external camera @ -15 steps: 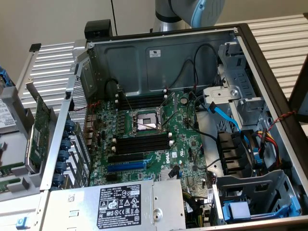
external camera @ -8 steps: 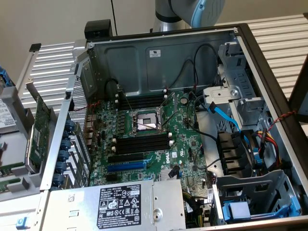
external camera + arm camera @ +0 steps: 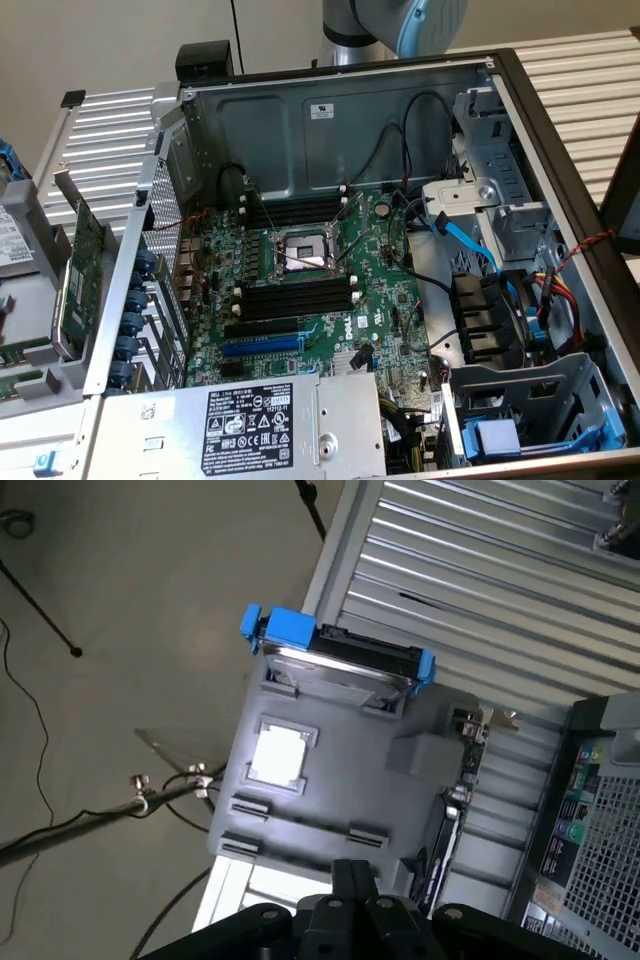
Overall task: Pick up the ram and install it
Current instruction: 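Pick up the ram and move it above insertion slot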
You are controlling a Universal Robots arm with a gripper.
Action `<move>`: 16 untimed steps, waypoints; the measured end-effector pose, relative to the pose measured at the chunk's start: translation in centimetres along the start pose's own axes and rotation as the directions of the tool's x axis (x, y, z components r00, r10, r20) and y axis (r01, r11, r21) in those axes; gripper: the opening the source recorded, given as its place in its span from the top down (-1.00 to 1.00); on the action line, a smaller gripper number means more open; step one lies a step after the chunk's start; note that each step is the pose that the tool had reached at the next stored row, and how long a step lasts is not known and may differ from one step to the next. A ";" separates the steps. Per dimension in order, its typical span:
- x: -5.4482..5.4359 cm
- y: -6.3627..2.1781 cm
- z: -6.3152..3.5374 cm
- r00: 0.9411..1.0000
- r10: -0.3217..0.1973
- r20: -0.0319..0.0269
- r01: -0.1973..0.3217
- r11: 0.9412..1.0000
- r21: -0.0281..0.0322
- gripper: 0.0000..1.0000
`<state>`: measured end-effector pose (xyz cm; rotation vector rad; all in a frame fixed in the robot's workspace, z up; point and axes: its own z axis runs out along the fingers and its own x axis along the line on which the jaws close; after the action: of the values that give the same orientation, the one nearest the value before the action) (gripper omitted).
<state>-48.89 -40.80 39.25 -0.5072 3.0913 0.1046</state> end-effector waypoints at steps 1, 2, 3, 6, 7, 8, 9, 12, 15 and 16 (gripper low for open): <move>0.0 0.00 0.00 1.000 -0.018 -0.001 0.018 1.000 0.000 0.79; 0.0 0.00 0.00 0.999 -0.037 -0.002 0.037 0.999 -0.001 0.79; 0.0 0.00 0.00 0.999 -0.054 -0.004 0.054 0.999 -0.001 0.79; 0.0 0.00 0.00 0.994 -0.109 -0.007 0.109 0.994 -0.002 0.79; 0.0 0.00 0.00 0.992 -0.128 -0.008 0.127 0.992 -0.003 0.79; 0.0 0.00 0.00 0.989 -0.145 -0.009 0.145 0.989 -0.003 0.79; 0.0 0.00 0.00 0.986 -0.164 -0.010 0.164 0.987 -0.004 0.79; 0.0 0.00 0.00 0.976 -0.216 -0.014 0.216 0.976 -0.005 0.79; 0.0 0.00 0.00 0.963 -0.269 -0.017 0.269 0.963 -0.007 0.79; 0.0 0.00 0.00 0.958 -0.286 -0.018 0.286 0.958 -0.007 0.79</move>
<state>-48.89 -40.81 39.25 -0.9532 2.9945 0.1045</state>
